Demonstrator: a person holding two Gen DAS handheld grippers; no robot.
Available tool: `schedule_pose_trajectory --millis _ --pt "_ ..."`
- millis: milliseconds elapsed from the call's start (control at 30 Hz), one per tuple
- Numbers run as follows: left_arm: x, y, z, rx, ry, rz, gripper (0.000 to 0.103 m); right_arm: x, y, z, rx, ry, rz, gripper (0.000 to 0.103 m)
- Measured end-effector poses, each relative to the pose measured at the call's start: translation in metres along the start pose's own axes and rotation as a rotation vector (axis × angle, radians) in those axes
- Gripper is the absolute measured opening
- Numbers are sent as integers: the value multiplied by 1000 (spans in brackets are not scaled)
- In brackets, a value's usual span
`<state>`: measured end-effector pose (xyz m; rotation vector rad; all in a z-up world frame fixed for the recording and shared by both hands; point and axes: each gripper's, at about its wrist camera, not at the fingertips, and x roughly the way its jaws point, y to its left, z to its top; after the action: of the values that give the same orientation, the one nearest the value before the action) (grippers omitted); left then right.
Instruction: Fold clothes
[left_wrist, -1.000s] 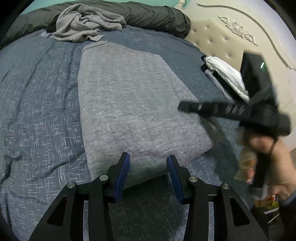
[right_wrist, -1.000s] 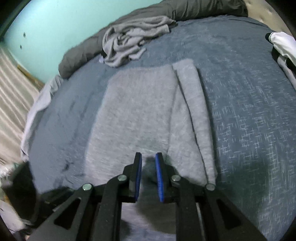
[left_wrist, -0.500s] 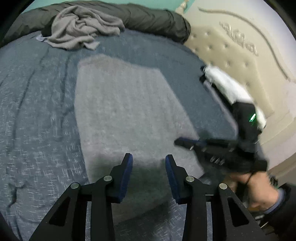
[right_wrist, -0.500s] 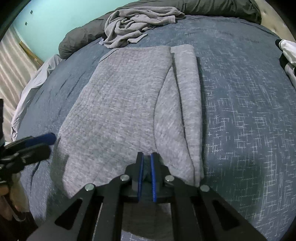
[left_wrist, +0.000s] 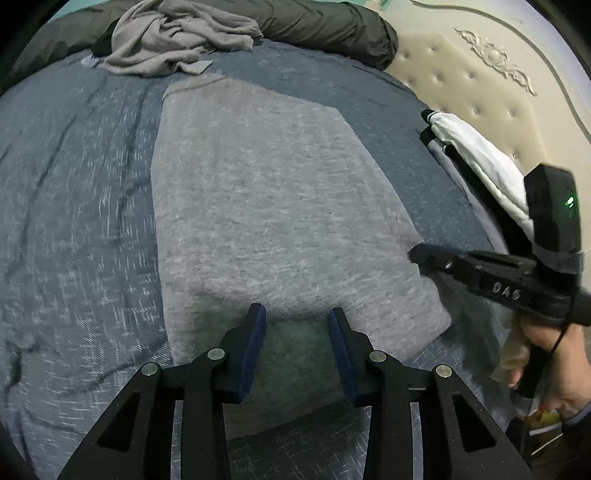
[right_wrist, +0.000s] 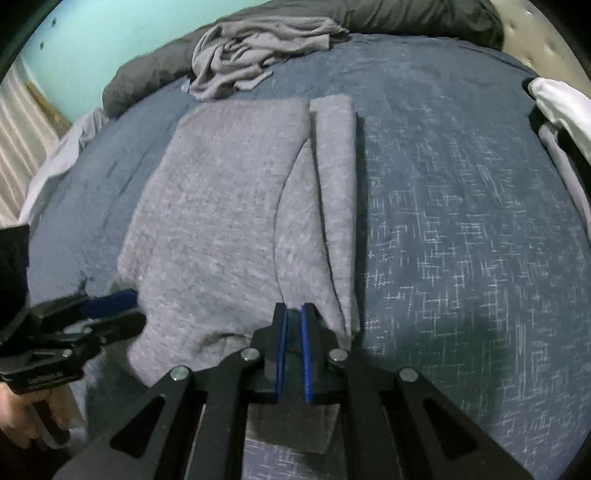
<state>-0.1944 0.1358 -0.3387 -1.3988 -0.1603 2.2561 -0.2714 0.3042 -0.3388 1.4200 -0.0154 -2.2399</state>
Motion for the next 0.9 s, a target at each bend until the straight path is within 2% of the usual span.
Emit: schedule_pose_trajectory --millis 133,200,267,333,433,533,700,900 --pt "-31 8 6 -19 -38 6 39 -24 -6 2 70 -24 23 13" --pt "-42 25 8 -74 -43 -1 41 -34 -12 2 104 -22 32 28" --pt "-41 41 6 -119 -8 -13 48 -33 -17 1 154 -7 53 61" --pt "-40 56 3 -164 27 -25 54 -31 -25 -5 208 20 91 72" --pt "-36 72 -6 -219 44 -45 55 -24 -25 -12 229 80 115 73" --pt "-22 80 -15 -258 91 -105 56 -16 -29 -20 241 128 149 73" --pt "-10 86 -25 -314 103 -186 64 6 -33 -17 292 155 192 73" --pt "4 92 -26 -345 111 -236 68 16 -24 -8 226 157 183 73"
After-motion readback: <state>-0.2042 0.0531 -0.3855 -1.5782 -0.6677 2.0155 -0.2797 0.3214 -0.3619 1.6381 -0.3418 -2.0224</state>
